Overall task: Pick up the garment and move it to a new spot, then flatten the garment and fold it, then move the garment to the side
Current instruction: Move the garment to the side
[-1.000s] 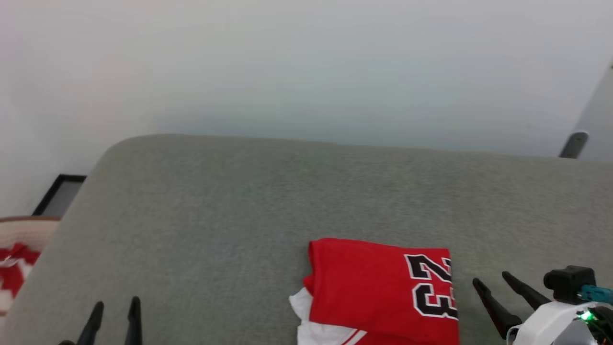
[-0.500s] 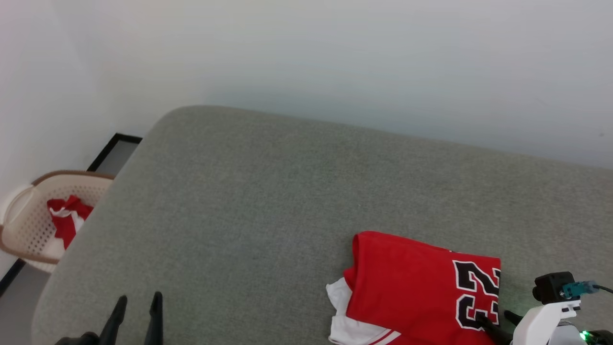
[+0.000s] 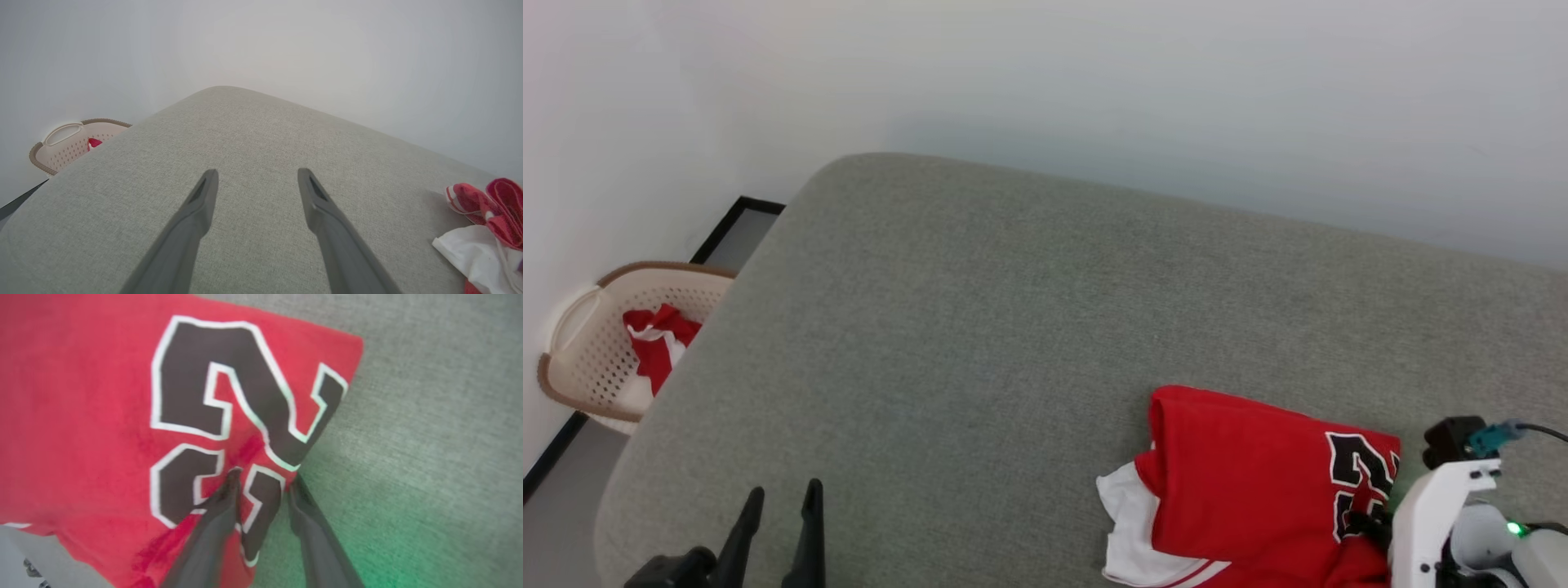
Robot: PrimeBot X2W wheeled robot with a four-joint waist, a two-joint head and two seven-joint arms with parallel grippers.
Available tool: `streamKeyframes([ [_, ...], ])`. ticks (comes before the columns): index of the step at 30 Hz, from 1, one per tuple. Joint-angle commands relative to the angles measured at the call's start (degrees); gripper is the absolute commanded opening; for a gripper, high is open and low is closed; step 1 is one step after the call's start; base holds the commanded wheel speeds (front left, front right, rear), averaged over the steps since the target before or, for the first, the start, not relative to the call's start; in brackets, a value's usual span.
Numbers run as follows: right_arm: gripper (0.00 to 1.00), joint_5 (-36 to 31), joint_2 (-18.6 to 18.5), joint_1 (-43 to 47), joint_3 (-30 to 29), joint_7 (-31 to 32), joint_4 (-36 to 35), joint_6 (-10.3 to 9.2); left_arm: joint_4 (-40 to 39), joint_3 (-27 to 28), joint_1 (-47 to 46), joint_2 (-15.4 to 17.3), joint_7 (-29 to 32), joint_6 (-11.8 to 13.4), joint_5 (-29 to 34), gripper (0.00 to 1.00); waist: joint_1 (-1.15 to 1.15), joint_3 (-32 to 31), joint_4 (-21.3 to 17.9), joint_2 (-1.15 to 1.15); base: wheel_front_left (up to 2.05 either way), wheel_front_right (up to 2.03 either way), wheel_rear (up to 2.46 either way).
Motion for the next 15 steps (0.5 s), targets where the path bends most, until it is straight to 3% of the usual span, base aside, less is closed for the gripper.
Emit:
streamKeyframes([
  [1,0.00,0.74,1.50,1.38,1.70,1.38,1.29,-0.07,0.09,0.08,-0.71,-0.13,-0.02,-0.20,0.00,1.00,0.00,0.17,0.21,0.00,0.00,0.00,0.00],
  [15,0.00,-1.93,-5.61,-4.13,2.58,2.60,-7.41,-0.08,-0.29,-0.51,-2.44,0.40,-0.02,-0.20,0.46,1.00,0.00,0.92,-3.01,0.00,0.00,0.00,0.00],
])
